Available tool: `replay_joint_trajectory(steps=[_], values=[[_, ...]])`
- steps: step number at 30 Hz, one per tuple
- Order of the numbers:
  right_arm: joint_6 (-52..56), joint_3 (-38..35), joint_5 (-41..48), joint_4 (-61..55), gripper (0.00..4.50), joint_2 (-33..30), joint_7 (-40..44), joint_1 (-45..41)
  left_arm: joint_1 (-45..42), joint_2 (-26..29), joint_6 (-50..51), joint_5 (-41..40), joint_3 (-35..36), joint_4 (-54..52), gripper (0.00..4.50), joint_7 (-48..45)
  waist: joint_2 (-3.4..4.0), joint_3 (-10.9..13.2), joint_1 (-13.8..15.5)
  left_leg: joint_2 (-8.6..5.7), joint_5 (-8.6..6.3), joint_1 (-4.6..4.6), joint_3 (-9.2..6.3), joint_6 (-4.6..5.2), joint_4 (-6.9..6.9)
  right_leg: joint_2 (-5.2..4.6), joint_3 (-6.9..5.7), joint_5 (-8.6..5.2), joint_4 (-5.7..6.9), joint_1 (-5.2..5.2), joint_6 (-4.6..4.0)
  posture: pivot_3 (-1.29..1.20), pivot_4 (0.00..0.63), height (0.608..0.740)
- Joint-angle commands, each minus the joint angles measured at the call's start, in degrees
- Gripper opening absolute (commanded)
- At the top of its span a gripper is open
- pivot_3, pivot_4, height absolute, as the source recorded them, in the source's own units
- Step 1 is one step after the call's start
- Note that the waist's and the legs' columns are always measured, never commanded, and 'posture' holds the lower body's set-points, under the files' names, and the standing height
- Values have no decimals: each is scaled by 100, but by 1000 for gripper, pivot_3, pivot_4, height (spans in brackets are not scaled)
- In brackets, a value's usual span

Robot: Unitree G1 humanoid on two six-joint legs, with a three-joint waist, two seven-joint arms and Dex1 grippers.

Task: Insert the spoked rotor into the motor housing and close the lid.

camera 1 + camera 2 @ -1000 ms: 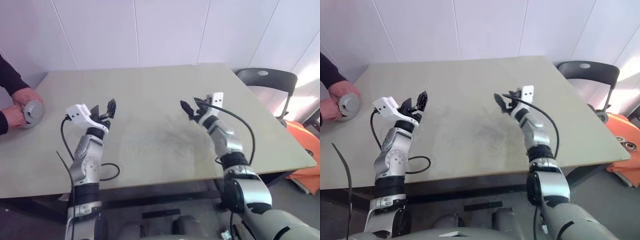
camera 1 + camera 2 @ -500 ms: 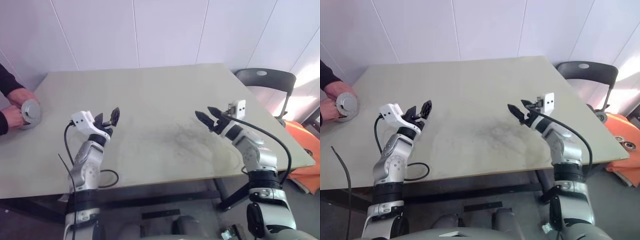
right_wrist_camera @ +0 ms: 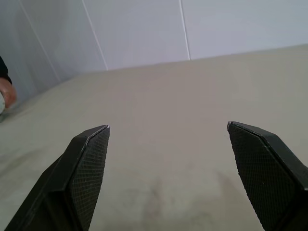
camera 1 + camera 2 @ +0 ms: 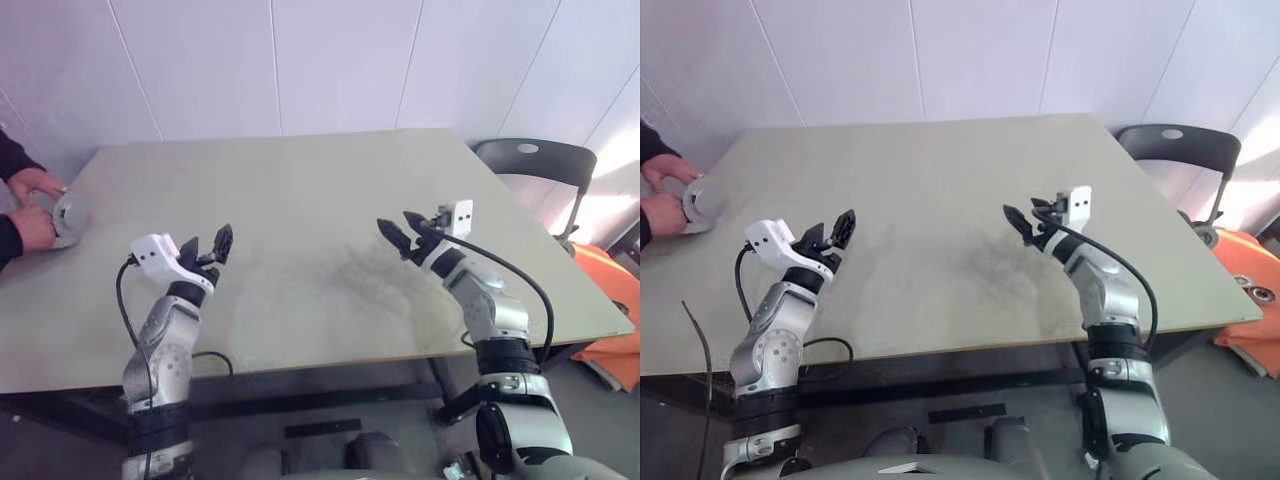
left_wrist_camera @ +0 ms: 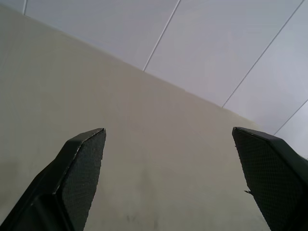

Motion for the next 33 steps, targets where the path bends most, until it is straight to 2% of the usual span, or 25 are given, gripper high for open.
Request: replay_joint_trajectory(steps=[1, 13, 24, 33], values=[[-254, 50, -44, 43, 4090, -14, 115, -195, -56, 30, -125, 33, -9, -231, 4472, -7, 0, 0, -4, 0, 0, 0, 0, 0, -1, 0, 0, 0, 0, 0, 0, 0, 0, 740], [-429, 115, -116, 285, 4090, -80, 339, -300, 150, 118, -209, 36, 198, -325, 4472, 47, 0, 0, -11, 1, 0, 0, 0, 0, -2, -2, 1, 0, -4, 1, 0, 0, 0, 740], [-595, 181, -174, 692, 4090, 36, 342, -507, 1090, 331, -45, -213, 575, -1161, 4472, 153, 1, 0, -20, 10, 0, 1, 2, 0, -2, -4, 3, 0, -4, 1, 0, 0, 0, 740], [-666, 188, -250, 887, 4090, 70, 340, -635, 1504, 362, -77, -184, 322, -1580, 4472, -51, 1, 1, -14, 9, 0, 2, 3, 0, -2, -6, 3, -1, -4, 2, -2, 0, 0, 740]])
